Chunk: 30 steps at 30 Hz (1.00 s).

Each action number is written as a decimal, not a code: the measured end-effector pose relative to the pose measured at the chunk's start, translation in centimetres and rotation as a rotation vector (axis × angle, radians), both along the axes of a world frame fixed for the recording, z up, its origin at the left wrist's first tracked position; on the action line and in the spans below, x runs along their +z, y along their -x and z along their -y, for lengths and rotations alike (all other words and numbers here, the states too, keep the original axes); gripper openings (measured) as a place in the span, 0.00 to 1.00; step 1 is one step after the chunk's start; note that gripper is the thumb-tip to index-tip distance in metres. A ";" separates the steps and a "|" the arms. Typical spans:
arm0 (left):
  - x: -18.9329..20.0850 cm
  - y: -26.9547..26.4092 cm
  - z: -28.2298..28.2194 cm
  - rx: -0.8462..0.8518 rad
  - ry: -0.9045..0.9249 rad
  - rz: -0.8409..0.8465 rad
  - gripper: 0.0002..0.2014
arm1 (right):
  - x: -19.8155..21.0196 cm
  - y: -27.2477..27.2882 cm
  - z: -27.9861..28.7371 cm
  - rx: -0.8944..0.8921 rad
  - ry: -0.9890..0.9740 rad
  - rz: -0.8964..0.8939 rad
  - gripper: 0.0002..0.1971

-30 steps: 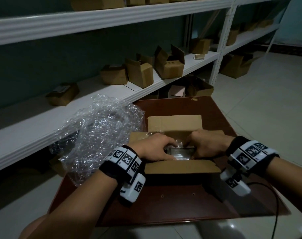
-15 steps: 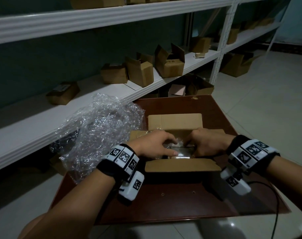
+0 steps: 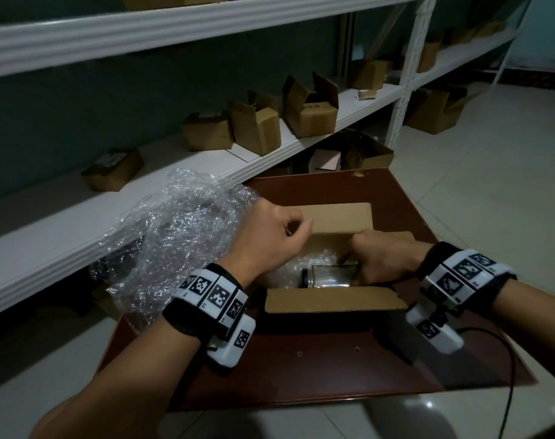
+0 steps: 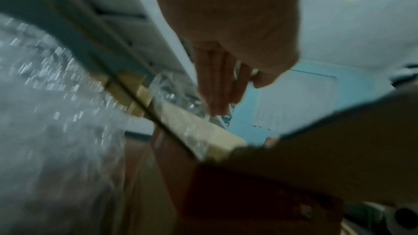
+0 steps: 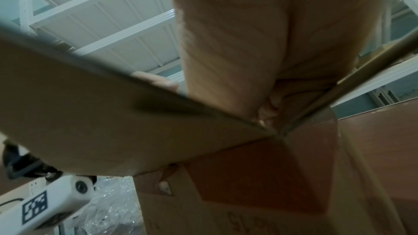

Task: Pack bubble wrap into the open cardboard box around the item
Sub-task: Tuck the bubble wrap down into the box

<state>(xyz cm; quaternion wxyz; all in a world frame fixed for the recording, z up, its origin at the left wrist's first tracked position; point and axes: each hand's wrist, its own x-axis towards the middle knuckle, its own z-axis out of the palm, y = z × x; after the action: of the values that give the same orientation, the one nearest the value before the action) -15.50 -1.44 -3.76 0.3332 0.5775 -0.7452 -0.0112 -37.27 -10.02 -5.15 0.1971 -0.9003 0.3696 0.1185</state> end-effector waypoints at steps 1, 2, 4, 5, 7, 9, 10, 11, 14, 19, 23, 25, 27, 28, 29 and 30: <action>0.2 0.0 0.0 0.072 -0.067 0.079 0.20 | 0.0 0.0 0.0 0.000 0.007 -0.004 0.22; 0.3 0.1 0.0 0.121 -0.158 0.149 0.20 | -0.1 0.0 0.1 0.000 0.013 -0.007 0.22; 0.0 0.1 0.1 0.138 -0.321 0.190 0.15 | -0.1 0.1 0.1 -0.003 0.006 -0.002 0.22; -0.3 0.2 0.1 0.132 -0.390 0.181 0.12 | -0.1 0.1 0.1 -0.005 -0.004 0.000 0.22; -0.8 0.3 0.3 0.108 -0.501 0.166 0.08 | -0.1 0.1 0.1 -0.006 -0.014 -0.005 0.22; -1.2 0.7 0.8 0.084 -0.601 0.195 0.06 | -0.1 0.1 0.1 -0.010 -0.015 -0.005 0.23; -1.3 0.9 1.0 0.073 -0.663 0.224 0.04 | 0.0 0.0 0.0 -0.013 -0.018 -0.005 0.23; -1.3 1.2 1.2 0.067 -0.723 0.264 0.06 | 0.0 0.0 0.0 -0.016 -0.023 -0.006 0.23; -1.0 1.9 1.7 0.023 -0.897 0.368 0.09 | 0.0 0.0 0.1 -0.015 -0.022 -0.023 0.23; -0.3 0.7 2.1 -0.094 -1.028 0.308 0.16 | 0.8 0.1 0.1 0.032 -0.048 -0.081 0.29; -0.3 -0.2 2.1 -0.105 -1.021 0.274 0.30 | 1.4 0.0 -0.1 0.040 -0.044 -0.110 0.32; -0.7 -0.2 1.8 -0.090 -0.871 0.358 0.30 | 1.3 0.1 -0.1 0.034 -0.043 -0.102 0.32; -1.0 -0.5 1.5 -0.078 -0.718 0.360 0.23 | 1.2 0.2 -0.1 0.029 -0.049 -0.078 0.31; -0.9 -0.6 1.3 -0.084 -0.656 0.333 0.21 | 1.2 0.3 -0.1 0.034 -0.051 -0.067 0.30; -0.5 -0.7 1.1 -0.089 -0.604 0.302 0.20 | 1.2 0.4 -0.1 0.041 -0.053 -0.055 0.29; 0.1 -0.9 0.8 -0.099 -0.557 0.282 0.19 | 1.2 0.5 0.0 0.051 -0.056 -0.049 0.29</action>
<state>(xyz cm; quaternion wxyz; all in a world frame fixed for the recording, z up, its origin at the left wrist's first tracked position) -14.61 -2.27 -3.64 0.0549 0.6056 -0.7794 -0.1508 -37.80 -10.02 -3.92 0.2099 -0.9005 0.3476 0.1556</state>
